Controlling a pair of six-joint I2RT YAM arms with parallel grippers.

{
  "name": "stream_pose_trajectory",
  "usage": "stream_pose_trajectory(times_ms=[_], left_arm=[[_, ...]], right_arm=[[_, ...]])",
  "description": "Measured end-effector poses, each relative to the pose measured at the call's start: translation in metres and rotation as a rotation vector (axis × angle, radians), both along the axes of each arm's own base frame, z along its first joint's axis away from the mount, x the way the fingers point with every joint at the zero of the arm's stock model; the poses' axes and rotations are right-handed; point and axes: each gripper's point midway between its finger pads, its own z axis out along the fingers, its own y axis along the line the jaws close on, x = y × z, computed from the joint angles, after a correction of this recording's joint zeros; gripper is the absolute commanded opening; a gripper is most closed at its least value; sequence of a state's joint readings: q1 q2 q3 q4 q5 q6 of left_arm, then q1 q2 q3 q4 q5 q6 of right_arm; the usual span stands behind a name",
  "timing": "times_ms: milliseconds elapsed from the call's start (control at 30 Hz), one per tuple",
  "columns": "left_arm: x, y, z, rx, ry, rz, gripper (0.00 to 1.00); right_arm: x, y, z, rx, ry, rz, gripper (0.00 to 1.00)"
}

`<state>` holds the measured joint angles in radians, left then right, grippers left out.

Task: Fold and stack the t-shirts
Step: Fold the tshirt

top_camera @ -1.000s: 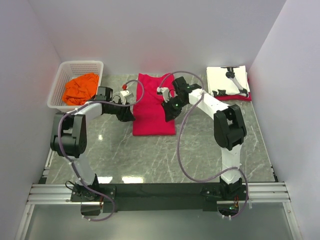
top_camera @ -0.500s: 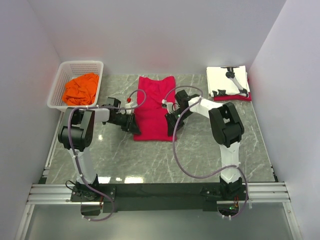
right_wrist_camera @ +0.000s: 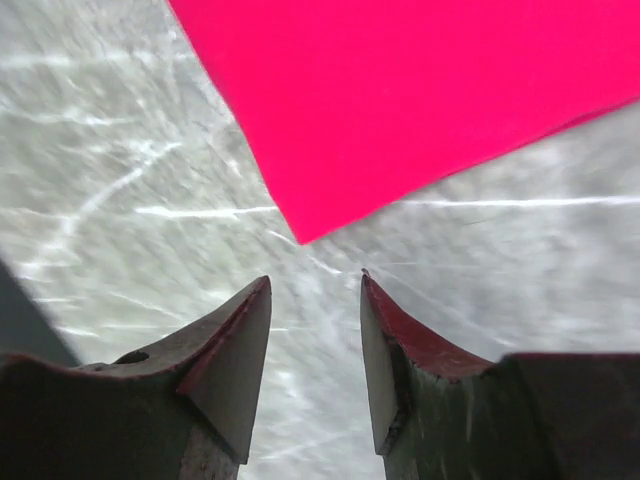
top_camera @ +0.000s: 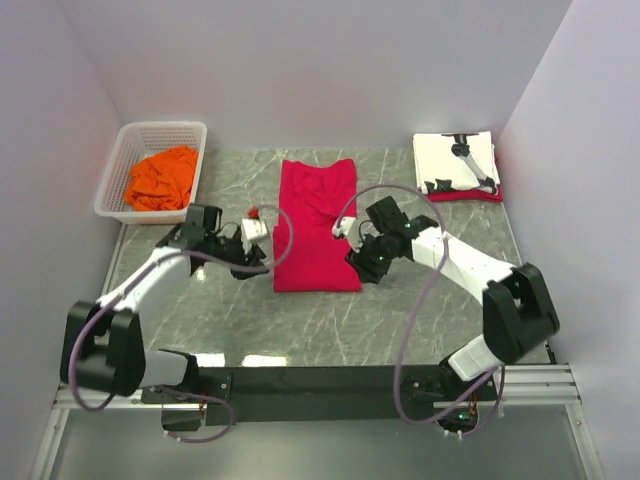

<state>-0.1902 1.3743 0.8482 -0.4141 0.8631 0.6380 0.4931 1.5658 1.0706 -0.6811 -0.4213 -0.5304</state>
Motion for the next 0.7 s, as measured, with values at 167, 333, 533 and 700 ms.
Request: stream_pose_trajectory(times_ms=[167, 333, 533, 700], left_arm=[[-0.028, -0.007, -0.028, 0.12, -0.277, -0.174, 0.51], [-0.053, -0.009, -0.072, 0.215, -0.367, -0.289, 0.52], [-0.046, -0.014, -0.079, 0.266, -0.512, -0.331, 0.52], [-0.036, -0.018, -0.076, 0.287, -0.593, -0.333, 0.51]], right_arm=[[-0.009, 0.008, -0.011, -0.094, -0.242, 0.187, 0.49], [-0.027, 0.006, -0.042, -0.198, -0.296, 0.309, 0.5], [-0.015, 0.012, -0.052, -0.243, -0.382, 0.334, 0.5], [-0.008, 0.014, -0.054, -0.258, -0.41, 0.333, 0.48]])
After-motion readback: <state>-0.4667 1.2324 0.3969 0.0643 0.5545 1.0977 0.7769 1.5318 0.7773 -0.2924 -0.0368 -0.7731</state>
